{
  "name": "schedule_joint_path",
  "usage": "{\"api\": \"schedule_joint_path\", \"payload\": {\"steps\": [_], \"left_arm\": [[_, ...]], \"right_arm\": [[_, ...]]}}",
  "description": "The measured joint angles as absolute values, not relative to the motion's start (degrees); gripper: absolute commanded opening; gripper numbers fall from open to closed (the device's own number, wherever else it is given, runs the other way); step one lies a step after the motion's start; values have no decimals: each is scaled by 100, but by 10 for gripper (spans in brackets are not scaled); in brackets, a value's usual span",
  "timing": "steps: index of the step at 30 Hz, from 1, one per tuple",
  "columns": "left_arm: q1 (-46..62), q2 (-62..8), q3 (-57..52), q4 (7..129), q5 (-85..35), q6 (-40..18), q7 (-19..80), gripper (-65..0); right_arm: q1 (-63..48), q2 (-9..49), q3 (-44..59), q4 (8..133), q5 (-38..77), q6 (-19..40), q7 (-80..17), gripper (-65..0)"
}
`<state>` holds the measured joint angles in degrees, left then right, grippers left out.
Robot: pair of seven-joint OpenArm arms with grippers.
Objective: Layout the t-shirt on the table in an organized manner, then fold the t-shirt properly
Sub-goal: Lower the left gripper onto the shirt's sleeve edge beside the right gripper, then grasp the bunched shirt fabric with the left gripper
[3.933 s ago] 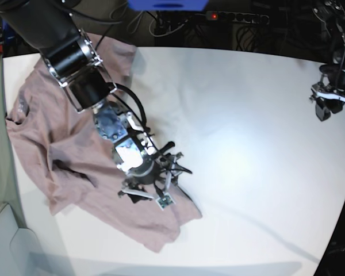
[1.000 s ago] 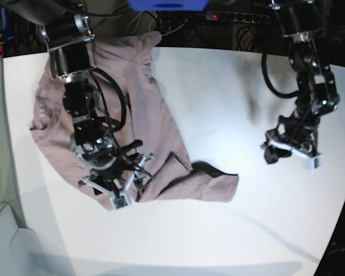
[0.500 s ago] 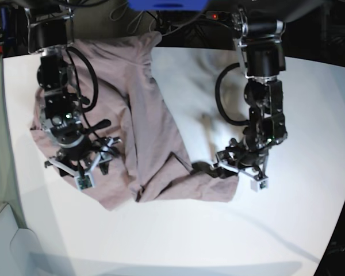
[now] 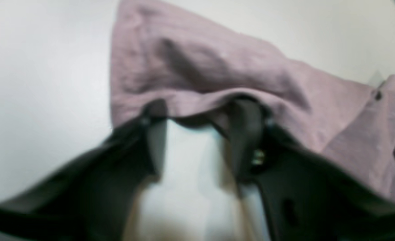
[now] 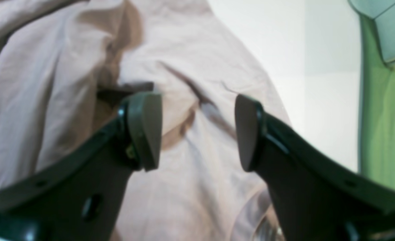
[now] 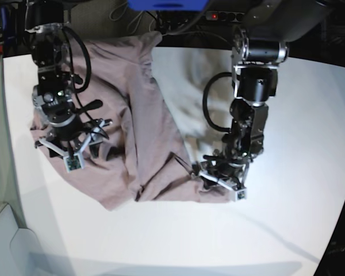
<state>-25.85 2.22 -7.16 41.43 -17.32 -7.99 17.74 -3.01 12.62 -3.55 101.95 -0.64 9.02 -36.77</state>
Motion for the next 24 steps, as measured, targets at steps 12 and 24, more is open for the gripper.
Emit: {"api": "schedule_joint_path", "payload": {"steps": [12, 24], "left_arm": [[-3190, 187, -652, 3452, -1686, -746, 1024, -646], [-5122, 351, 106, 3358, -1671, -735, 878, -641]], "right_arm": [[-891, 1444, -344, 10420, -62, 902, -3671, -305], [-1256, 1426, 60, 10938, -82, 899, -3686, -304]]}}
